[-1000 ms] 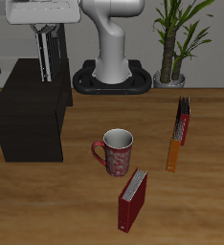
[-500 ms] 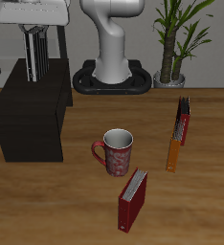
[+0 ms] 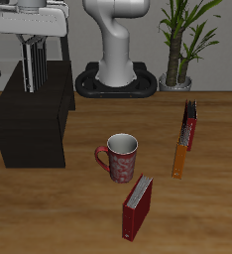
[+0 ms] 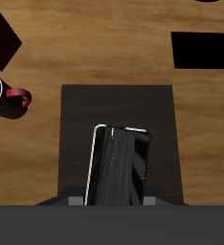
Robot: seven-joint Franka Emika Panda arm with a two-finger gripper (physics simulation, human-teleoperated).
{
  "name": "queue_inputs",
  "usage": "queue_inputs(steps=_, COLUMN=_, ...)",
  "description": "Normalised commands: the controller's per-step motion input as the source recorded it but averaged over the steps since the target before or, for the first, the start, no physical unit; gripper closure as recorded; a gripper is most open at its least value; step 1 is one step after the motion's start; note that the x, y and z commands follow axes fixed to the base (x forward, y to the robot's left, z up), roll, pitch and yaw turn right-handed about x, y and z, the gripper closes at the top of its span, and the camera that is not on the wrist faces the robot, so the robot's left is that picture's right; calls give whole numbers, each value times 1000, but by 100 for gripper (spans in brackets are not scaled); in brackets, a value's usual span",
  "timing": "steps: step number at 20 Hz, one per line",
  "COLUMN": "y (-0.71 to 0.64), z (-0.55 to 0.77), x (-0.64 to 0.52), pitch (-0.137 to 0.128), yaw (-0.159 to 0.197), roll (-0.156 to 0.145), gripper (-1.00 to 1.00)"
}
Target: Place the striped book upright on top of the shelf
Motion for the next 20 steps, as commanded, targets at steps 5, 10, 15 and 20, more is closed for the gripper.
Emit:
queue_inputs(steps=5, y=-35, z=-154, x=46, pitch=-4, yaw=-4, roll=-61, gripper=100)
queue_inputs(steps=10, y=-81, z=-123, x=73, pitch=21, yaw=-23, roll=-66, gripper=-100)
queue_inputs(steps=15, y=13, z=-10, x=38, pitch=3, yaw=-11, roll=-11, gripper=-100)
queue_inputs(steps=20, y=66, z=18, x=9, pitch=-3, yaw=10, roll=3, gripper=-100)
